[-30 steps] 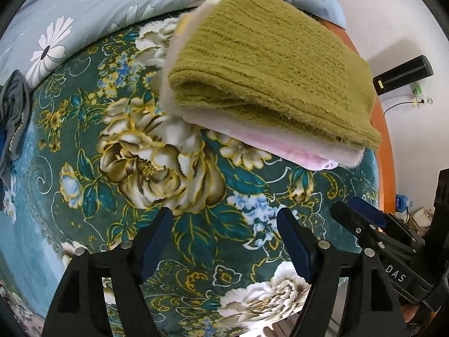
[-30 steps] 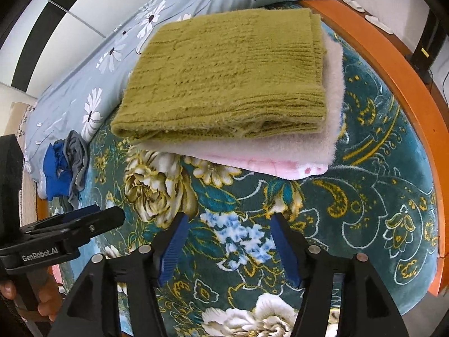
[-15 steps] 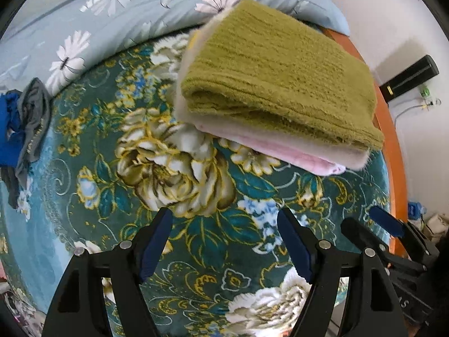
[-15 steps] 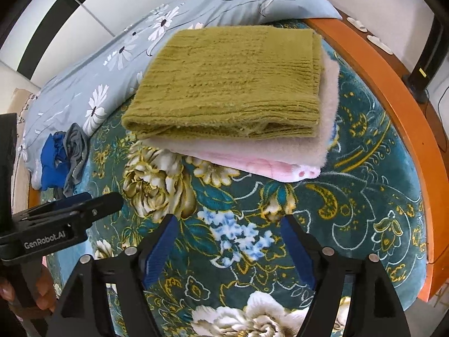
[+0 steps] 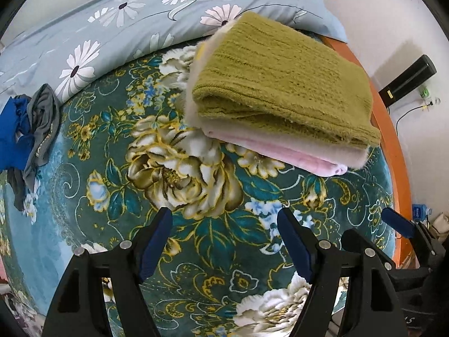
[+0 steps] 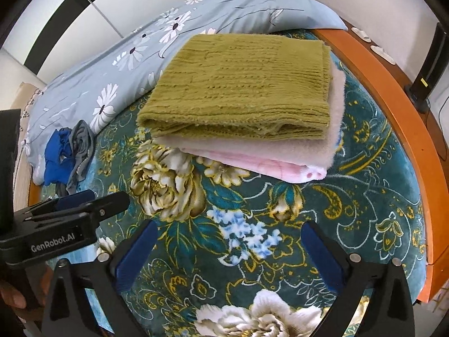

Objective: Fold clothes

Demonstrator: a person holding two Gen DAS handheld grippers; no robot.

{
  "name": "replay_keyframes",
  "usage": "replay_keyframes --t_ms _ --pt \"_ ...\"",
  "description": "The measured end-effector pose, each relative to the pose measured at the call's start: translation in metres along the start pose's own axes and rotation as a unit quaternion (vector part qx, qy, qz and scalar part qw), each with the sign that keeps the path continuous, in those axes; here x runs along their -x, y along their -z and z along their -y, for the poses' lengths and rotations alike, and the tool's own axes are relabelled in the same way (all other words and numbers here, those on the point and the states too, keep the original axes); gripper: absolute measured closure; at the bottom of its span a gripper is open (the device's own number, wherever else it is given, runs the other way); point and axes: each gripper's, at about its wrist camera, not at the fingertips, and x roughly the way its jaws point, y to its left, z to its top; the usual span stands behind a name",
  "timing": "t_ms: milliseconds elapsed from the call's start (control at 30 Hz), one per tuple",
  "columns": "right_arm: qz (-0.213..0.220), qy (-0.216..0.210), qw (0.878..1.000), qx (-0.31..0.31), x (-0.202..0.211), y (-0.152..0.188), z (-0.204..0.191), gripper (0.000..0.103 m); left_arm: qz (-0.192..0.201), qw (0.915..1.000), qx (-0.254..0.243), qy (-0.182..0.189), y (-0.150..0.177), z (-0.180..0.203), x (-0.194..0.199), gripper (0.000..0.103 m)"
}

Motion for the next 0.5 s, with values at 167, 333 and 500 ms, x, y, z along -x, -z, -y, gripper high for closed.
replay_keyframes --t_ms 167,333,500 --pt "0.003 0.01 1.0 0.004 0.003 0.003 -0.004 0.0 0.001 0.9999 0.01 0.005 0.003 -0.006 0.002 0.025" --pt "0.006 0.026 1.0 0.011 0.005 0.008 -0.008 0.0 0.004 0.9998 0.02 0.006 0.009 -0.014 0.005 0.025" --pt "0.013 0.041 0.999 0.018 0.008 0.012 -0.01 0.0 0.011 0.9997 0.023 -0.001 0.015 -0.019 0.007 0.025"
